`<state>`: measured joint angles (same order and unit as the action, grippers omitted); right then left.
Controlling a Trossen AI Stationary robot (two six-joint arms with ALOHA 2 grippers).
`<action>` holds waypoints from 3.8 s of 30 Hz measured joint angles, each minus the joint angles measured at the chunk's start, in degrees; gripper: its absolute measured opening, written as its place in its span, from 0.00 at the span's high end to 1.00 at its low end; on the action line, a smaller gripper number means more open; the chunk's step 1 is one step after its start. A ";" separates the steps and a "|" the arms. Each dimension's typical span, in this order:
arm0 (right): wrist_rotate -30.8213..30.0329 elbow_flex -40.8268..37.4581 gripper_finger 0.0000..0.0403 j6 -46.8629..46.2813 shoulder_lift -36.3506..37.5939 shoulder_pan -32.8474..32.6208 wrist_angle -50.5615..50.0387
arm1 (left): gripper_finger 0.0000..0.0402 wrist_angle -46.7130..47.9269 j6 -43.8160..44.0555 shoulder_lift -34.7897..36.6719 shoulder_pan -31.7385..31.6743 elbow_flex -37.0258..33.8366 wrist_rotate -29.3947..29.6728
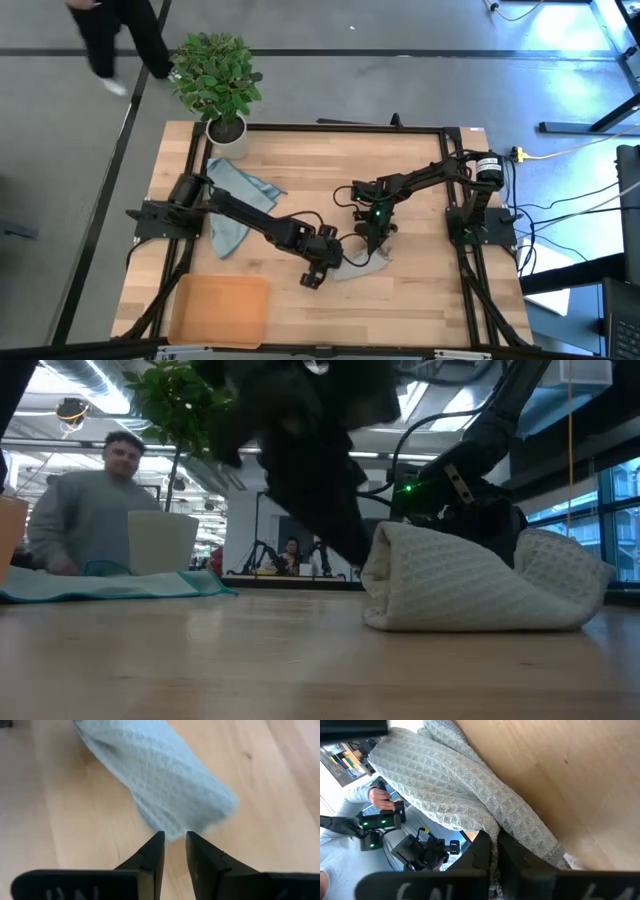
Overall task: Roll microfiber towels into tight, uniform cylinder then place into a basket
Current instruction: Roll the gray microfiber towel, then put the rolled gray microfiber towel into the orange bin
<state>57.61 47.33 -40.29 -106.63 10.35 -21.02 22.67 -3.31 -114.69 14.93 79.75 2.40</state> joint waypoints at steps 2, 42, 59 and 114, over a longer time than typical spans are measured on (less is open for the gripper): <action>-0.07 0.00 0.96 0.06 -0.02 0.00 -0.03 | 0.82 0.63 0.06 2.00 0.03 -0.03 -0.04; 0.75 0.15 0.96 3.65 0.40 0.09 -1.45 | 0.82 -10.60 -2.85 -7.46 -5.72 0.30 -15.41; 1.73 0.45 0.72 6.27 3.19 1.61 -1.92 | 0.82 -10.03 -2.88 -7.61 -5.72 0.17 -15.55; -45.99 -5.62 0.59 38.32 21.01 -21.88 2.66 | 0.82 -9.61 0.06 -7.68 -8.65 0.03 -18.61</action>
<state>11.62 41.71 -1.97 -85.61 -11.53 -18.36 13.06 -3.25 -122.37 6.28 79.79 -16.21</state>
